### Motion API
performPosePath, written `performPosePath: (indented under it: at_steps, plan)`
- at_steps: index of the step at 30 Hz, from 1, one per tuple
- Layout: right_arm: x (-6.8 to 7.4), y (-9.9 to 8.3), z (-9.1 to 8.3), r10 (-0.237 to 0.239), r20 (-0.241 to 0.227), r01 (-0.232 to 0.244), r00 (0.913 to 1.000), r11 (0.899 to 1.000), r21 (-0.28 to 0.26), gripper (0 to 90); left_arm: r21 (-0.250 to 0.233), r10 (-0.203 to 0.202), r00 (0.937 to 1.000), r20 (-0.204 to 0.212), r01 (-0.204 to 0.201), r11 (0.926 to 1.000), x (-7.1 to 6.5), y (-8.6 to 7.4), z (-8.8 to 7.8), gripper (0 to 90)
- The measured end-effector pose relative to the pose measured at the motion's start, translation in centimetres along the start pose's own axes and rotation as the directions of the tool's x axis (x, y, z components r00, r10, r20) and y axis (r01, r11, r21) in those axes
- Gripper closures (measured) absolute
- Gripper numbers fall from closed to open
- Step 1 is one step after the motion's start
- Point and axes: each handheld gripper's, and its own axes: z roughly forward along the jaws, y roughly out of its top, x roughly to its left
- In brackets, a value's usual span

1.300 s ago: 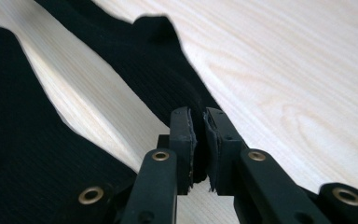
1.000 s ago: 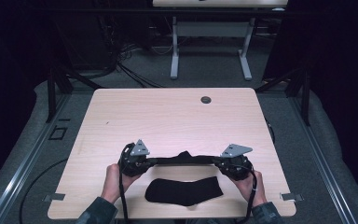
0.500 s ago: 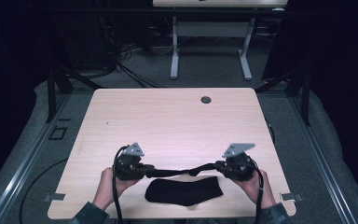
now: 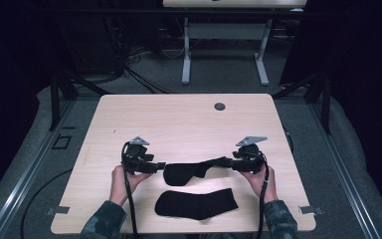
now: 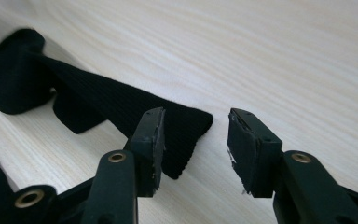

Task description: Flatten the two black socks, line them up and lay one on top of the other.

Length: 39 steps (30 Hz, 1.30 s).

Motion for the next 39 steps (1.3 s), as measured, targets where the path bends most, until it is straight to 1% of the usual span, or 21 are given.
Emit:
performPosePath:
  at_steps: [1, 4, 7, 8, 9, 11, 12, 13, 14, 15, 17, 20, 23, 25, 27, 29, 31, 33, 35, 37, 39]
  plan:
    - [0.0, -0.5, -1.0, -0.001, -0.015, 0.000, 0.9999, 0.999, -0.049, 52.8, 0.020, 0.014, 0.9998, 0.012, -0.014, 0.9997, -0.3, -0.5, 0.2, 32.4]
    - [0.2, -1.1, -2.1, -0.049, -0.032, 0.047, 0.9983, 0.997, -0.068, 45.4, 0.043, 0.031, 0.9990, 0.034, -0.032, 0.9986, -0.6, -1.1, 1.0, 30.4]
    - [0.7, -1.4, -1.2, -0.102, -0.036, 0.102, 0.9941, 0.995, -0.013, 35.4, 0.064, 0.027, 0.9978, 0.060, -0.031, 0.9974, -0.5, -1.1, 2.0, 28.0]
    - [0.9, -1.3, -0.6, -0.123, -0.023, 0.123, 0.9922, 0.992, 0.019, 34.2, 0.066, 0.028, 0.9977, 0.061, -0.032, 0.9973, -0.6, -1.0, 2.4, 28.0]
    - [0.9, -1.3, -0.6, -0.123, -0.023, 0.123, 0.9922, 0.992, 0.019, 34.2, 0.066, 0.028, 0.9977, 0.061, -0.032, 0.9973, -0.6, -1.0, 2.4, 28.2]
    - [1.2, -1.1, 1.1, -0.161, -0.007, 0.161, 0.9869, 0.984, 0.078, 35.1, 0.087, 0.058, 0.9976, 0.039, -0.061, 0.9944, -0.9, -0.6, 3.2, 29.6]
    - [1.2, -1.1, 1.6, -0.161, -0.007, 0.161, 0.9869, 0.984, 0.082, 37.2, 0.099, 0.073, 0.9969, 0.029, -0.075, 0.9922, -1.0, -0.5, 3.5, 31.1]
    - [1.2, -1.0, 2.0, -0.165, -0.008, 0.166, 0.9862, 0.982, 0.090, 41.7, 0.109, 0.083, 0.9965, -0.001, -0.083, 0.9906, -1.2, -0.5, 3.8, 34.0]
    - [1.2, -1.0, 2.2, -0.169, -0.004, 0.168, 0.9857, 0.981, 0.096, 48.6, 0.119, 0.094, 0.9956, -0.007, -0.092, 0.9886, -1.3, -0.4, 4.1, 36.5]
    - [1.2, -1.0, 2.4, -0.169, -0.011, 0.169, 0.9856, 0.980, 0.102, 52.9, 0.133, 0.097, 0.9952, -0.013, -0.094, 0.9866, -1.3, -0.4, 4.3, 43.6]
    - [1.2, -1.1, 2.5, -0.168, -0.011, 0.169, 0.9857, 0.980, 0.110, 66.1, 0.155, 0.117, 0.9923, -0.041, -0.110, 0.9819, -1.5, -0.4, 4.7, 51.2]
    - [1.2, -1.2, 2.3, -0.158, -0.012, 0.158, 0.9874, 0.983, 0.093, 78.9, 0.152, 0.136, 0.9876, -0.079, -0.122, 0.9808, -2.0, -0.6, 4.9, 67.5]
    - [1.1, -1.2, 1.8, -0.153, -0.021, 0.154, 0.9881, 0.984, 0.084, 82.5, 0.152, 0.146, 0.9858, -0.083, -0.133, 0.9795, -2.2, -0.6, 5.0, 80.4]
    - [1.2, -1.3, 1.4, -0.136, -0.020, 0.137, 0.9905, 0.988, 0.073, 82.9, 0.153, 0.159, 0.9837, -0.084, -0.145, 0.9775, -2.3, -0.7, 5.0, 83.8]
    - [1.3, -1.3, 0.8, -0.142, -0.021, 0.143, 0.9897, 0.987, 0.073, 82.9, 0.156, 0.166, 0.9824, -0.087, -0.151, 0.9762, -2.4, -0.7, 5.0, 85.2]
    - [1.4, -1.3, 0.5, -0.142, -0.026, 0.144, 0.9895, 0.987, 0.073, 82.9, 0.153, 0.166, 0.9828, -0.080, -0.153, 0.9764, -2.5, -0.7, 4.9, 85.8]
    - [1.9, -1.2, -0.9, -0.159, -0.037, 0.161, 0.9866, 0.983, 0.084, 82.9, 0.102, 0.146, 0.9875, -0.059, -0.139, 0.9849, -2.6, -0.7, 3.6, 85.8]
    - [2.1, -1.2, -1.6, -0.159, -0.042, 0.162, 0.9864, 0.984, 0.077, 82.9, 0.084, 0.143, 0.9887, -0.047, -0.139, 0.9868, -2.7, -0.7, 2.9, 85.8]
    - [2.7, -1.1, -3.4, -0.156, -0.058, 0.161, 0.9860, 0.983, 0.091, 82.9, 0.043, 0.149, 0.9883, -0.031, -0.148, 0.9881, -3.3, -0.6, 0.9, 85.8]
    - [3.1, -0.9, -5.0, -0.148, -0.094, 0.158, 0.9846, 0.982, 0.107, 82.9, 0.024, 0.145, 0.9894, -0.005, -0.145, 0.9891, -3.5, -0.5, -0.5, 85.8]
    - [2.9, -0.4, -6.2, -0.118, -0.140, 0.141, 0.9830, 0.977, 0.163, 82.8, 0.019, 0.127, 0.9918, 0.013, -0.127, 0.9917, -3.1, 0.0, -1.3, 85.6]
